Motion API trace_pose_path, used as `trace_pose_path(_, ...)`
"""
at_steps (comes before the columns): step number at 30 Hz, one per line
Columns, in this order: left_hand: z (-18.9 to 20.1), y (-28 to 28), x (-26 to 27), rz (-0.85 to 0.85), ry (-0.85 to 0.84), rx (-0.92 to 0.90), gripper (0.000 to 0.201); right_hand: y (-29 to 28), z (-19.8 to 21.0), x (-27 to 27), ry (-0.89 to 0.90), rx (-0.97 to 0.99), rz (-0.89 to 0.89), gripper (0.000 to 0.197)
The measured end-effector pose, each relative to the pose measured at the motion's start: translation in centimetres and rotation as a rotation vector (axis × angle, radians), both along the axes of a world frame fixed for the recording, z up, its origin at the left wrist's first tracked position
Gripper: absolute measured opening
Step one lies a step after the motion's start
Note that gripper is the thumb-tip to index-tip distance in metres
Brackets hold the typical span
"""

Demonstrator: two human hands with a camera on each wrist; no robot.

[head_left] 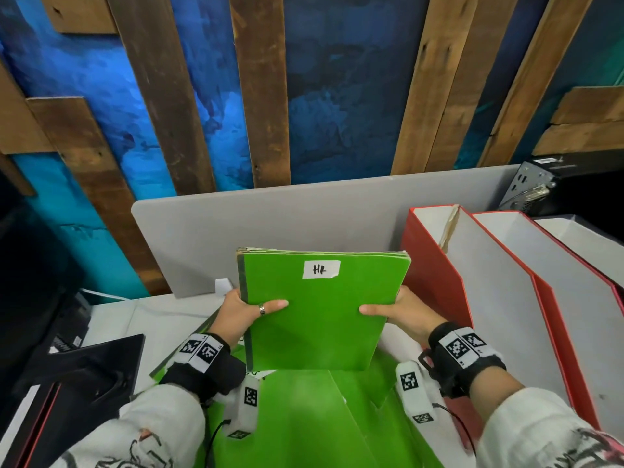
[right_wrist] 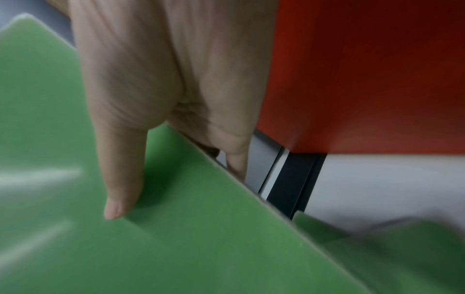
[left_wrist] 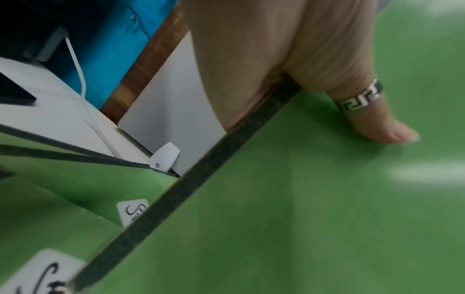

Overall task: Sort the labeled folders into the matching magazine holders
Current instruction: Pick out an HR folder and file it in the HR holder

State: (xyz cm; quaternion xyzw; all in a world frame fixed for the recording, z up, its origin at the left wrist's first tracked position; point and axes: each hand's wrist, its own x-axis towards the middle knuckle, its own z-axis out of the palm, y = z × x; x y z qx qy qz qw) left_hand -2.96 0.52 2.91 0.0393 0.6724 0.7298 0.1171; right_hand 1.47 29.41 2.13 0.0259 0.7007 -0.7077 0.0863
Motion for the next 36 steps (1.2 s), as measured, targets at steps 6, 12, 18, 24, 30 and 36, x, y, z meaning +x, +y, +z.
trace_pose_path(6,2.2,0.3,-1.5,0.014,0.014,-0.019,0.028,0.1,4.6,1.7,-0.011,0.387,0.146,0.041)
trace_pose_path(12,6.1,0.9,-3.4,-0.084,0.088,-0.014,0.029,-0.1,9.5,3.7,-0.096,0.335,0.216,0.08)
trace_pose_path(18,9.1,3.2,-3.6,-0.118,0.187,-0.052,0.045,-0.1,12.4,6.0,0.007,0.353,0.048,0.044)
trace_pose_path(24,10.9,7.1,-2.5,-0.084,0.293,-0.102,0.057,2.1,14.7,7.4,0.108,0.456,-0.038,0.043)
trace_pose_path(30,12.9,11.0,-1.8,-0.095,0.329,-0.161,0.056,5.8,16.6,8.4,0.25,0.413,-0.12,0.032)
trace_pose_path(36,14.1,18.1,-0.1,-0.124,0.374,-0.275,0.069,12.9,18.4,10.0,0.361,0.363,-0.228,0.028)
